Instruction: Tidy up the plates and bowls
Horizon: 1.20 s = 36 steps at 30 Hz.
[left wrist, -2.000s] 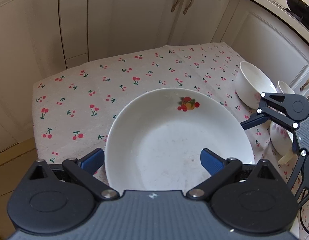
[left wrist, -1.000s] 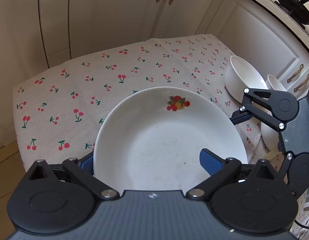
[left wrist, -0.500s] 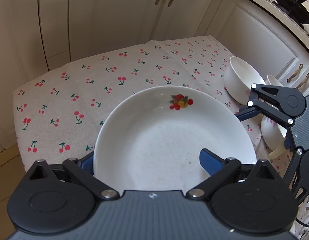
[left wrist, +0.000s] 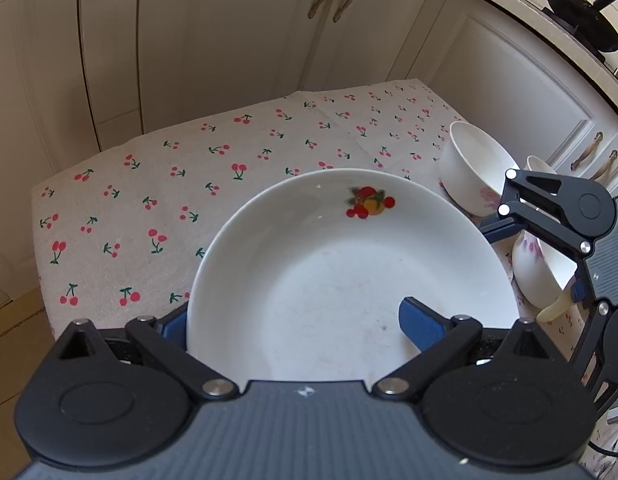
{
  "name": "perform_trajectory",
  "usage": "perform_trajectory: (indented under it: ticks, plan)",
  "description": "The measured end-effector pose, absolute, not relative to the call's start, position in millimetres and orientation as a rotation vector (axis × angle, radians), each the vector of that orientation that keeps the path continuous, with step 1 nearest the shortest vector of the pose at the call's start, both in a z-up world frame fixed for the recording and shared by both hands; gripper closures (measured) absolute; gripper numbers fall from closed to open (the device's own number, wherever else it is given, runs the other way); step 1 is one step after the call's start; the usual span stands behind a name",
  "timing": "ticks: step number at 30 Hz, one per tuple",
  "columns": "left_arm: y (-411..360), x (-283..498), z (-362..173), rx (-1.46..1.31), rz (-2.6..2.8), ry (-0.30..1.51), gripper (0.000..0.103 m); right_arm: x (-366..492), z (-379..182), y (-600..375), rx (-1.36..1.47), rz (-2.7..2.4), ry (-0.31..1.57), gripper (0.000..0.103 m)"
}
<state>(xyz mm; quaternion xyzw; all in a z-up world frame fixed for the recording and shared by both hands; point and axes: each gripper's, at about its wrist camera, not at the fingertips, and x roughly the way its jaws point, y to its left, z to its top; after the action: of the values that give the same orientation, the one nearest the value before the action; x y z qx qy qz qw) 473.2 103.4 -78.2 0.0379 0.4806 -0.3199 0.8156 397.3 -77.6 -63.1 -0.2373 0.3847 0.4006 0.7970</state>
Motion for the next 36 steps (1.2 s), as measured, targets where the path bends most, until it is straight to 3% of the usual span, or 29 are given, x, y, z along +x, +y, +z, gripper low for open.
perform_trajectory:
  ticks: [22, 36]
  plan:
    - [91, 391, -11, 0.134, -0.650, 0.971, 0.003, 319, -10, -87, -0.470, 0.851, 0.760, 0.000]
    - [91, 309, -8, 0.119, -0.651, 0.972, 0.003, 239, -8, -94, -0.415, 0.856, 0.776, 0.000]
